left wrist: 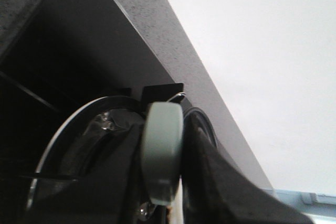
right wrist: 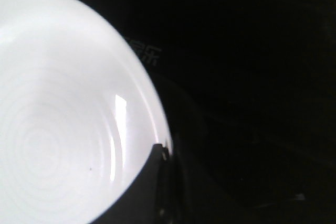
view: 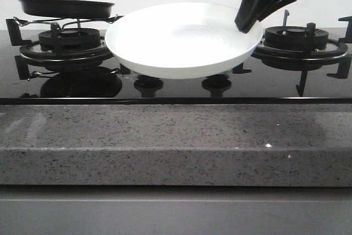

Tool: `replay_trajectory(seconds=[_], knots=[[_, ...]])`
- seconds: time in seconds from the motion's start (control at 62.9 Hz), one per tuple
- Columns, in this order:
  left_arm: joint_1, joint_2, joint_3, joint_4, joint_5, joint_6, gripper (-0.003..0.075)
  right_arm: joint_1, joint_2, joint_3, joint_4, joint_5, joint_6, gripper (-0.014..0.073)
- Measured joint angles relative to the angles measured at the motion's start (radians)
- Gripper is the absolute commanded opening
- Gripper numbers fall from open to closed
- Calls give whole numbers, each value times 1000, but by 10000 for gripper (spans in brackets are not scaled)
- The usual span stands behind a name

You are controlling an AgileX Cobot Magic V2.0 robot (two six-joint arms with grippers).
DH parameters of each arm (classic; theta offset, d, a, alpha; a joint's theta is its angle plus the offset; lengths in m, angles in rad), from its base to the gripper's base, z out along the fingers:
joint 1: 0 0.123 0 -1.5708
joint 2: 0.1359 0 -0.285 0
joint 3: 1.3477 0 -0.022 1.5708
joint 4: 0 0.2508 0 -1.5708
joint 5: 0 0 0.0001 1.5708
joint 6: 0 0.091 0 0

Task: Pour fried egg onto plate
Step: 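Grasp the pan's mint-green handle with the left gripper and lift it, then tilt the pan over the held plate with the left gripper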

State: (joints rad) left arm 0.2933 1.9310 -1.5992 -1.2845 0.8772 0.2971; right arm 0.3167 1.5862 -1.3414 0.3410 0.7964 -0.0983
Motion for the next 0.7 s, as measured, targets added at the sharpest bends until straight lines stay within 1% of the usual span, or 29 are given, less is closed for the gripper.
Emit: replay_trajectory(seconds=[0.143, 0.27, 0.382, 0.573, 0.7], knots=[[14, -7, -16, -55, 60, 59, -20, 0, 0, 0, 2, 0, 0, -106], [11, -55, -25, -66, 72, 98, -20, 0, 0, 0, 2, 0, 0, -106], [-14, -116, -28, -69, 75, 127, -20, 0, 0, 0, 2, 0, 0, -106], [-117, -221, -30, -51, 83, 148, -20, 0, 0, 0, 2, 0, 0, -106], [-221, -293, -30, 67, 52, 150, -20, 0, 0, 0, 2, 0, 0, -106]])
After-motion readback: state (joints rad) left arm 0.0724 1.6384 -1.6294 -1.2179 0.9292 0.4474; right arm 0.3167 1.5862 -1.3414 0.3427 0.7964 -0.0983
